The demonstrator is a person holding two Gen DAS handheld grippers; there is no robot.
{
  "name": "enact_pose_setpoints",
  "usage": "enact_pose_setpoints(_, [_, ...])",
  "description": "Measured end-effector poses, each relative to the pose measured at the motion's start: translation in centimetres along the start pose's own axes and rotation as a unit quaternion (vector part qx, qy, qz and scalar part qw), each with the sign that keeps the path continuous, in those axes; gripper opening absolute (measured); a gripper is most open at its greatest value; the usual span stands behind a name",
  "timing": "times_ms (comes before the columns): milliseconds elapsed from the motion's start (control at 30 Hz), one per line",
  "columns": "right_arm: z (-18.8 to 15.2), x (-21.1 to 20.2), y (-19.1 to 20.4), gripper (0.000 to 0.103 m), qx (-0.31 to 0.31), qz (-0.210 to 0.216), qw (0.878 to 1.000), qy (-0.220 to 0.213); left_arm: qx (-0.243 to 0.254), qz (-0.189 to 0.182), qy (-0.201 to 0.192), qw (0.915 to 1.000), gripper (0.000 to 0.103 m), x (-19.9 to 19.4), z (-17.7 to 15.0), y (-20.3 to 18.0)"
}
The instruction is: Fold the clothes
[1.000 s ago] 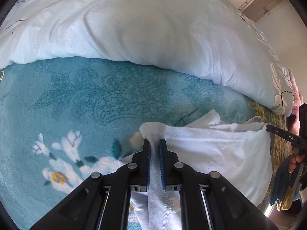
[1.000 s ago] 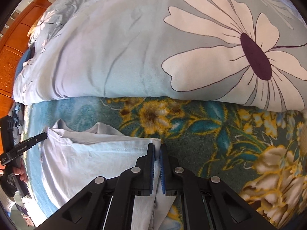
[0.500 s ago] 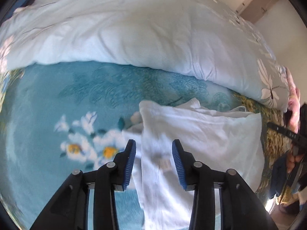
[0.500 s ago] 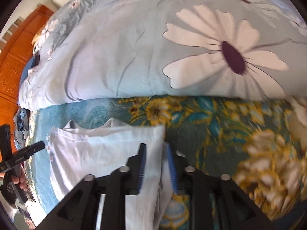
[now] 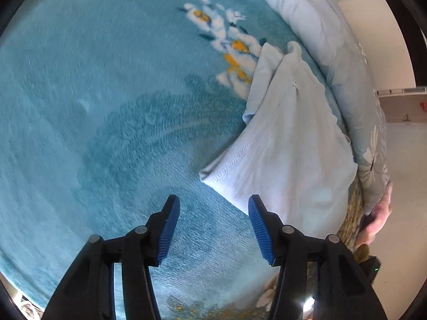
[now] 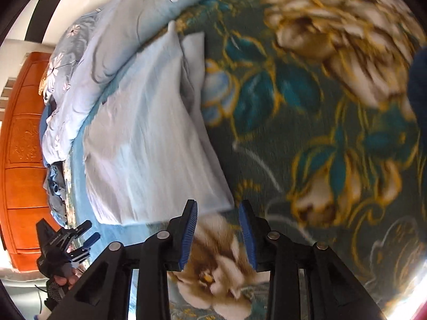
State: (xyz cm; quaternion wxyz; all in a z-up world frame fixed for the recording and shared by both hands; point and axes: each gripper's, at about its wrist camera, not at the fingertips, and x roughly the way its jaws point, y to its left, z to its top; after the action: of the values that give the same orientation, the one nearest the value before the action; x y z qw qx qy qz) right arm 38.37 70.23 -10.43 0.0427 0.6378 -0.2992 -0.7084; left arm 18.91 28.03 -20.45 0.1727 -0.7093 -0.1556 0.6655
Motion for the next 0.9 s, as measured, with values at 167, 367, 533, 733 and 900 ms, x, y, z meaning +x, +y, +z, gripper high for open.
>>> enact_pose_setpoints(167, [-1.1, 1.2, -0.2, 0.037, 0.015, 0.012, 1.0, 0.001, -0.007, -0.041, 0.009, 0.9991, 0.055, 1.8, 0.7, -0.5])
enact_pose_setpoints(367, [-1.1, 1.7, -0.1, 0.037, 0.057, 0.041, 0.997, -0.029, -0.024, -0.073, 0.006, 0.997, 0.053, 3.0, 1.6, -0.4])
enact_pose_setpoints(533, [-1.9, 2.1, -0.8, 0.037, 0.11, 0.058, 0.991, -0.055, -0.053, -0.105, -0.004, 0.993, 0.048, 2.9, 1.7, 0.6])
enact_pose_setpoints(733, [-2.9, 2.4, -1.5, 0.036, 0.171, 0.076, 0.979, -0.082, -0.075, -0.12, -0.014, 0.9899, 0.035, 2.8, 2.3, 0.8])
enact_pose_setpoints(900, [-2.8, 3.0, -1.8, 0.035, 0.205, 0.096, 0.969, -0.095, -0.085, -0.135, -0.014, 0.987, 0.017, 2.9, 3.4, 0.6])
